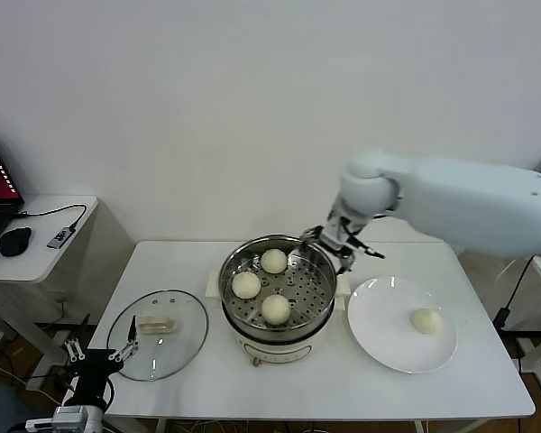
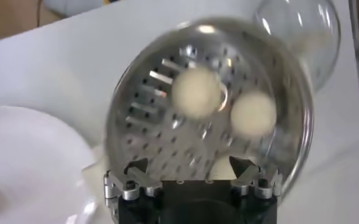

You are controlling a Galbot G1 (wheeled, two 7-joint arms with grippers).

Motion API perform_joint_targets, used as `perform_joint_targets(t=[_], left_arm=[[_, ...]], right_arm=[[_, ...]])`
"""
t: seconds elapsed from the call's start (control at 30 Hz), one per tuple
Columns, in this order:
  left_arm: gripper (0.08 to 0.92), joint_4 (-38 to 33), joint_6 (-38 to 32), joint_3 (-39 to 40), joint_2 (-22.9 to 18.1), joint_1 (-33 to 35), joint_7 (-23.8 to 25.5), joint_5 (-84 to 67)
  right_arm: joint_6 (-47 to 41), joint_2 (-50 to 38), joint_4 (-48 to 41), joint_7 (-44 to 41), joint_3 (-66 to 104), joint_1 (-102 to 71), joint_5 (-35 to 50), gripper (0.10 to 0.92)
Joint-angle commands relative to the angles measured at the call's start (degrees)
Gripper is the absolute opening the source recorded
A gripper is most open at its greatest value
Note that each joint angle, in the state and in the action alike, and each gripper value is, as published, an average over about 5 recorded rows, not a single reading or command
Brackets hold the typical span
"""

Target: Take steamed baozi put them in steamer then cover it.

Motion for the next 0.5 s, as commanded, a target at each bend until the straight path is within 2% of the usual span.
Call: perform_joint_targets(t=[0.03,0.27,0.5], left_arm=[[0.823,0.5,0.0,0.2,0.7,-0.1,0.0,0.0],[0.823,0.4,0.2,0.8,0.4,-0.4,0.2,0.7],[0.823,0.5,0.5,1.1,-0.2,-0.4,0.3,1.5]], right_arm=[[-16.6,-20.1,5.7,-2.2,2.3,-2.1,0.6,0.823],[-12.1,-28.1,0.9,-3.6,23.4,-26.7,-8.8,0.823],[-8.7,-29.0,-6.5,-3.6,45.9,-51.4,-16.6,0.823]])
